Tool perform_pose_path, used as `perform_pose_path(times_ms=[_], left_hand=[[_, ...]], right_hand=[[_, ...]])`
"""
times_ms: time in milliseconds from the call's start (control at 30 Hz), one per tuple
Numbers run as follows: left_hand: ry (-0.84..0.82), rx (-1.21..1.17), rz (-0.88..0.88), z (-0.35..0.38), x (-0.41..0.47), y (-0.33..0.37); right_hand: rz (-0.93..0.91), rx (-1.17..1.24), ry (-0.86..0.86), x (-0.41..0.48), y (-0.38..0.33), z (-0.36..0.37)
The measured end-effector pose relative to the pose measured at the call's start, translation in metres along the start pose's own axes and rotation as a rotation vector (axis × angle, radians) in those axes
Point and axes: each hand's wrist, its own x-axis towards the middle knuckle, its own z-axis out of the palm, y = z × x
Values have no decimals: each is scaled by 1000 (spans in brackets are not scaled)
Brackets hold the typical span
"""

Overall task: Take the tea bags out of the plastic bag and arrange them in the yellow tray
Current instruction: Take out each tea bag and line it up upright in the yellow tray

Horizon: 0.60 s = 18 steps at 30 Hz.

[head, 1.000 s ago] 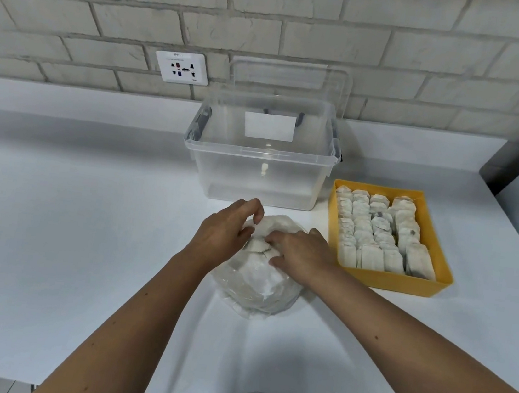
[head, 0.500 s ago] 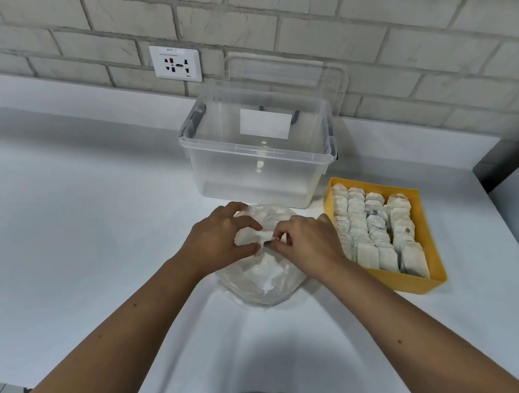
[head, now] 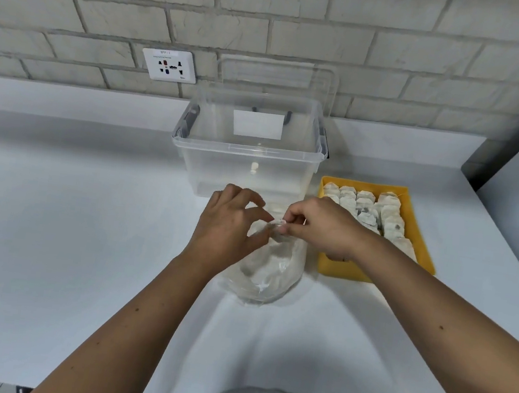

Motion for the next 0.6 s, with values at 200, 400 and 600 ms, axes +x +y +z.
perform_pose_path(times_ms=[200,400,600], left_hand=[[-277,-488,-310,-14,9,19],[-418,-988,-573,-14,21,46],[-510,-1050,-636,2,31,69]], right_hand=[[26,210,-114,-15,11,-25],[121,463,-109,-32,29,-37],[154,546,-91,-44,41,-47]])
